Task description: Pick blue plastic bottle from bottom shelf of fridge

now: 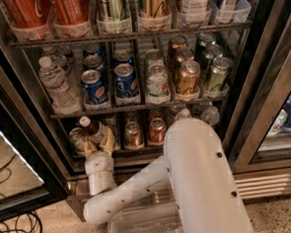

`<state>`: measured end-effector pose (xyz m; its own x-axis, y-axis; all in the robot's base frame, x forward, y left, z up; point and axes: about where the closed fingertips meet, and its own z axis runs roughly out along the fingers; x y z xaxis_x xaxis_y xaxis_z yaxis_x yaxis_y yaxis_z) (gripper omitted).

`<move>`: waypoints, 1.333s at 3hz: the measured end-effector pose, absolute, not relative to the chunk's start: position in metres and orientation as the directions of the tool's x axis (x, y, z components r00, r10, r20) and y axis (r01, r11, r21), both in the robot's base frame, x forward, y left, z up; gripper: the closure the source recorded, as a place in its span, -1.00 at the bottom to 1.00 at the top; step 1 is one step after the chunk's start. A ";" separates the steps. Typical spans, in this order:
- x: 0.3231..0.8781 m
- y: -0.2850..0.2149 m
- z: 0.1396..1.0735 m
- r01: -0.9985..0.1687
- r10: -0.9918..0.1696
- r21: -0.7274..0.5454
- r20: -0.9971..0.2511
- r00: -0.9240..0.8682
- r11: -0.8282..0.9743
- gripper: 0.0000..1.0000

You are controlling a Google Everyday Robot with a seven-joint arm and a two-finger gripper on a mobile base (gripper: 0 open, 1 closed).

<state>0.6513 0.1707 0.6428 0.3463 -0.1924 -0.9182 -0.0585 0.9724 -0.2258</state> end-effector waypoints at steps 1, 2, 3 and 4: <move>0.649 0.172 0.647 -0.061 -0.182 -0.218 -0.915 0.359 0.974 1.00; 0.647 0.174 0.654 -0.065 -0.171 -0.210 -0.910 0.378 0.976 1.00; 0.643 0.177 0.660 -0.070 -0.159 -0.202 -0.905 0.394 0.977 1.00; 0.638 0.180 0.673 -0.070 -0.144 -0.190 -0.896 0.420 0.979 1.00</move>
Offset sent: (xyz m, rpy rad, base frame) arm -0.0385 -0.0660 0.1010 0.2049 -0.3197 -0.2269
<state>0.6378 0.1799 0.6726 0.4196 -0.1442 -0.8962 -0.0704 0.9792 -0.1905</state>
